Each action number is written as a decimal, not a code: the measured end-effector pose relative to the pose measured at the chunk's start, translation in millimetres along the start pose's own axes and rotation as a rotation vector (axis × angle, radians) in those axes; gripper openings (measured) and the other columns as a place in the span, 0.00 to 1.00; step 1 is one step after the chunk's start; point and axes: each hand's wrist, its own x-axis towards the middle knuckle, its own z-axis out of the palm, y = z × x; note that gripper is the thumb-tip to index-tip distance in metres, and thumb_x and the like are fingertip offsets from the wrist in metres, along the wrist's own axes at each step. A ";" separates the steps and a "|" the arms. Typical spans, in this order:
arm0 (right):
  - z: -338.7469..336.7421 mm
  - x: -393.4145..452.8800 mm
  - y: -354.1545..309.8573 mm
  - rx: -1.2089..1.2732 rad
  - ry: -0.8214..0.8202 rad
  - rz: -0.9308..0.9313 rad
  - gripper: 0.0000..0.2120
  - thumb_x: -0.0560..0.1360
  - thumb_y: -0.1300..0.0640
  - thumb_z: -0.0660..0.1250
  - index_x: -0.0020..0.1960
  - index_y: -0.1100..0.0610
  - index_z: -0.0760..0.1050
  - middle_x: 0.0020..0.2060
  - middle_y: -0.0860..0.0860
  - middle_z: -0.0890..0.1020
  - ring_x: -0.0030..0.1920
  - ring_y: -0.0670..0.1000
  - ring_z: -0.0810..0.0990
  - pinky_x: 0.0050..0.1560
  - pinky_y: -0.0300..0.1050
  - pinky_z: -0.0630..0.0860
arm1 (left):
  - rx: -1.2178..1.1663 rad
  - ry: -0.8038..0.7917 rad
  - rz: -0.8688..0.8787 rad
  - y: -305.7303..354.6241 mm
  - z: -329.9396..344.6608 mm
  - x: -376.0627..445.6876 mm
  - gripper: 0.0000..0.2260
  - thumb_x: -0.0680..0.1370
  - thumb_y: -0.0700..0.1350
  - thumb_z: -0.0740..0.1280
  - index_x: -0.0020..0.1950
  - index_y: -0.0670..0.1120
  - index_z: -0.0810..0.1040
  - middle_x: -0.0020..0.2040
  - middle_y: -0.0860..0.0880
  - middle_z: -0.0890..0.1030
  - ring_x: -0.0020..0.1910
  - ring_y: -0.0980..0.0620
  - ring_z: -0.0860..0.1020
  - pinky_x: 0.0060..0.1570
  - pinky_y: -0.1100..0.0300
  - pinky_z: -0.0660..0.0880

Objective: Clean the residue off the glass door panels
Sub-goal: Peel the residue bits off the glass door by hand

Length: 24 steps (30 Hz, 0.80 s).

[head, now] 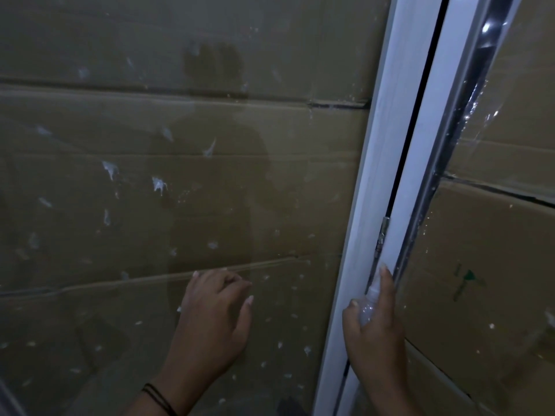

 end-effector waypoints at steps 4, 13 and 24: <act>11.2 -12.3 -20.1 0.063 0.029 -0.036 0.35 0.77 0.55 0.62 0.71 0.31 0.45 0.61 0.57 0.76 0.47 0.55 0.79 0.34 0.31 0.69 | -0.014 0.001 -0.017 -17.9 -11.9 -4.9 0.13 0.72 0.51 0.62 0.49 0.47 0.82 0.46 0.51 0.78 0.47 0.48 0.77 0.54 0.46 0.75; 49.7 -47.1 -72.0 0.039 -0.037 -0.074 0.30 0.76 0.57 0.64 0.72 0.42 0.55 0.49 0.56 0.78 0.39 0.52 0.77 0.29 0.29 0.65 | -0.052 0.008 -0.039 -66.0 -54.8 -18.7 0.16 0.72 0.50 0.61 0.55 0.47 0.80 0.48 0.50 0.80 0.46 0.47 0.79 0.48 0.52 0.77; 90.5 -76.8 -112.4 -0.012 -0.008 -0.092 0.28 0.75 0.60 0.64 0.70 0.45 0.59 0.42 0.54 0.76 0.36 0.50 0.75 0.29 0.35 0.67 | -0.047 0.003 -0.055 -114.2 -94.5 -36.9 0.17 0.72 0.51 0.60 0.53 0.44 0.82 0.47 0.48 0.80 0.46 0.46 0.79 0.48 0.50 0.77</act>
